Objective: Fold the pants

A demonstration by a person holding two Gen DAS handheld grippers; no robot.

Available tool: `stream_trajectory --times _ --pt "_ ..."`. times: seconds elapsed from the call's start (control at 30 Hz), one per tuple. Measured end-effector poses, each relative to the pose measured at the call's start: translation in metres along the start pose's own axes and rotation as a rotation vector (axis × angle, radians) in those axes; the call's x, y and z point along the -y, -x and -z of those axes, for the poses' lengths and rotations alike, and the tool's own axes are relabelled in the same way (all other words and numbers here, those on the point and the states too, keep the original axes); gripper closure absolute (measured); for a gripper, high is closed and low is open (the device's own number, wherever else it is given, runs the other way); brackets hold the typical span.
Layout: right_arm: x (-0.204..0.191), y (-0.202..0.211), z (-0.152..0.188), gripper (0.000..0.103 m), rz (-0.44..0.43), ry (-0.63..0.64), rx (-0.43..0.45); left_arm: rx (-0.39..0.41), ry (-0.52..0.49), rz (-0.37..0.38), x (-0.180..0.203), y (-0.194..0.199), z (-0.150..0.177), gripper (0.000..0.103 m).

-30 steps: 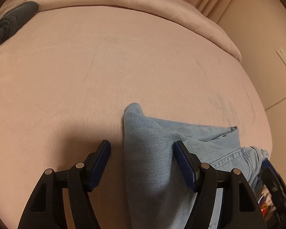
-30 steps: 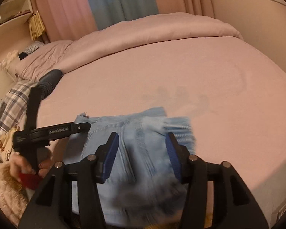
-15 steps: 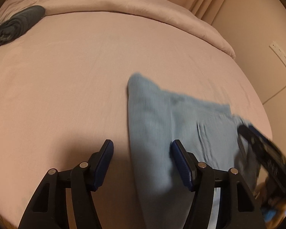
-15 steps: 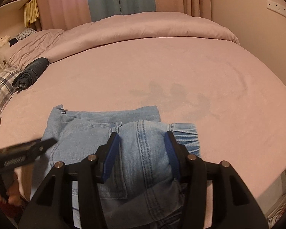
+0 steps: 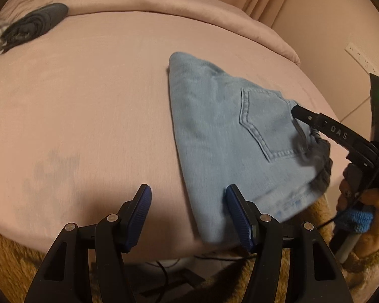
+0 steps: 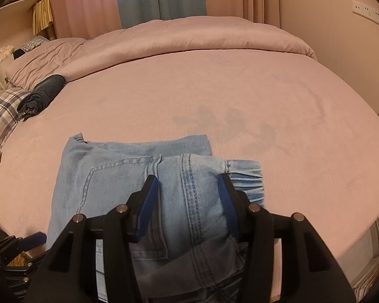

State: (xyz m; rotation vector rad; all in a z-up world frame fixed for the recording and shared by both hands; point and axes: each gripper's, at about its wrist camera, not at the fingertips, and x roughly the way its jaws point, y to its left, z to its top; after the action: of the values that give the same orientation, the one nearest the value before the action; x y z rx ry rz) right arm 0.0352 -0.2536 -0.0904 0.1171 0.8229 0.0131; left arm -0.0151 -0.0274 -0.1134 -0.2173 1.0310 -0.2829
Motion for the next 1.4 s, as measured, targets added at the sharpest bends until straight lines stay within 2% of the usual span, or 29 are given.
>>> stream_trajectory --times 0.1,0.17,0.23,0.3,0.4,0.5,0.6,0.63,0.7,0.77,0.9,1.0,1.13,1.4 --pt "0.003 0.002 0.003 0.054 -0.017 -0.023 -0.01 0.011 -0.001 -0.004 0.001 0.003 0.007 0.04" --pt "0.004 0.007 0.004 0.054 -0.023 -0.033 -0.008 0.024 0.023 0.009 -0.001 0.006 0.013 0.045" --pt "0.002 0.015 0.004 0.052 -0.043 -0.045 -0.018 0.043 0.102 0.115 -0.009 0.015 0.019 0.071" --pt "-0.003 0.025 0.004 0.051 -0.095 -0.054 -0.015 0.056 0.164 0.223 -0.018 0.019 0.019 0.076" --pt "-0.022 0.04 0.001 0.051 -0.194 -0.025 0.005 0.062 0.15 0.196 -0.018 0.017 0.013 0.077" --pt "-0.052 0.038 -0.003 0.056 -0.313 0.017 -0.011 0.054 0.15 0.219 -0.015 0.015 0.02 0.077" --pt "-0.084 0.019 -0.005 0.08 -0.404 0.059 -0.071 0.022 0.13 0.181 -0.005 0.002 0.022 0.077" --pt "-0.093 0.012 -0.005 0.085 -0.414 0.075 -0.083 0.019 0.147 0.188 -0.009 0.002 0.023 0.077" --pt "-0.112 -0.01 -0.006 0.09 -0.427 0.092 -0.131 0.016 0.165 0.212 -0.013 0.001 0.023 0.077" --pt "-0.126 -0.033 -0.007 0.091 -0.442 0.094 -0.182 0.011 0.174 0.226 -0.015 0.0 0.023 0.077" --pt "-0.145 -0.059 -0.013 0.093 -0.394 0.139 -0.191 0.014 0.168 0.222 -0.016 0.002 0.026 0.077" --pt "-0.146 -0.074 -0.018 0.1 -0.363 0.156 -0.195 0.013 0.168 0.219 -0.013 0.0 0.025 0.077" --pt "-0.135 -0.085 -0.024 0.103 -0.368 0.118 -0.198 0.018 0.156 0.205 -0.011 0.003 0.024 0.077" --pt "-0.131 -0.082 -0.024 0.103 -0.39 0.099 -0.182 0.024 0.135 0.198 0.002 0.022 0.028 0.077"
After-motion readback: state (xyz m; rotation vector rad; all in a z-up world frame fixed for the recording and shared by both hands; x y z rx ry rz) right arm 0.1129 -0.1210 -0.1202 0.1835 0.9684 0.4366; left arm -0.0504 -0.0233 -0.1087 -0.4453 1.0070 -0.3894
